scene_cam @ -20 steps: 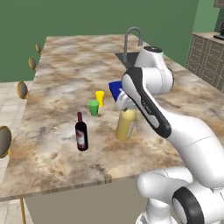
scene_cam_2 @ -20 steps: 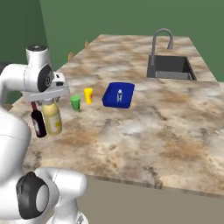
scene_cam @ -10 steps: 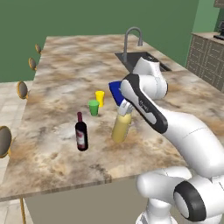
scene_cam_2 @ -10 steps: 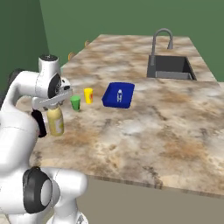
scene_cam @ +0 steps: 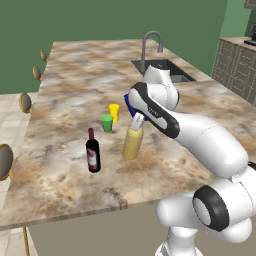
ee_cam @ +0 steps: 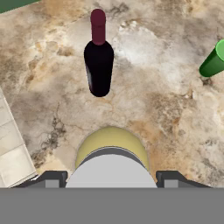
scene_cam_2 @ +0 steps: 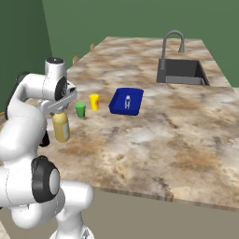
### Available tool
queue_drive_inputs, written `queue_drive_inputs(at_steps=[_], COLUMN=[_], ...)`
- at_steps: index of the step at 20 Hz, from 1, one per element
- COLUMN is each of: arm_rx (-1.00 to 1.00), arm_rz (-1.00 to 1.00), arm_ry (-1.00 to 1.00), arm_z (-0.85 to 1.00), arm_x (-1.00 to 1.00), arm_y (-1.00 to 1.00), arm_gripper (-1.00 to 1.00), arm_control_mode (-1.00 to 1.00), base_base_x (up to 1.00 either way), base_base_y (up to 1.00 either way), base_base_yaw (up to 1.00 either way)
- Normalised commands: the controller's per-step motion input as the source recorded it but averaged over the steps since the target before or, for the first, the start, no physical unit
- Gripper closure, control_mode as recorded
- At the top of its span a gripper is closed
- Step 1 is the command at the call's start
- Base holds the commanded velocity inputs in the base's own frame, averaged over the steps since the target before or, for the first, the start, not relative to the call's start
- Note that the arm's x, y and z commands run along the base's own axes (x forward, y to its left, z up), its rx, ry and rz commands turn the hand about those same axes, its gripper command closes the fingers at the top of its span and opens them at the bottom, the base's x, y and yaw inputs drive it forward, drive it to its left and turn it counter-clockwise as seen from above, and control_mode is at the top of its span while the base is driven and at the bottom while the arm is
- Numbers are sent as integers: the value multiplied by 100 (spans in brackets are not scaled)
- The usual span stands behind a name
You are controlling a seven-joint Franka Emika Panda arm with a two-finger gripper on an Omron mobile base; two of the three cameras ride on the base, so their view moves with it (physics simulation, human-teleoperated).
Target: Place the drinks on the dining counter in a tight cluster.
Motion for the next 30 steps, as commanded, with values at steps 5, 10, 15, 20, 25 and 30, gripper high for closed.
queue_drive_inputs(at_steps=[5,10,15,20,25,30], arm_rx=[-10,0,0,0,0,0], arm_rz=[0,0,0,0,1,5], arm_ry=[-2,-4,0,3,1,1], arm_z=[-47,-45,-18,-19,-7,-3], arm_x=[19,14,37,38,7,-1], arm_y=[52,29,1,0,2,11], arm_gripper=[100,100,100,100,100,100], arm_control_mode=[-100,-100,-100,-100,-100,-100], base_base_x=[0,0,0,0,0,0], base_base_y=[0,0,0,0,0,0], base_base_yaw=[0,0,0,0,0,0])
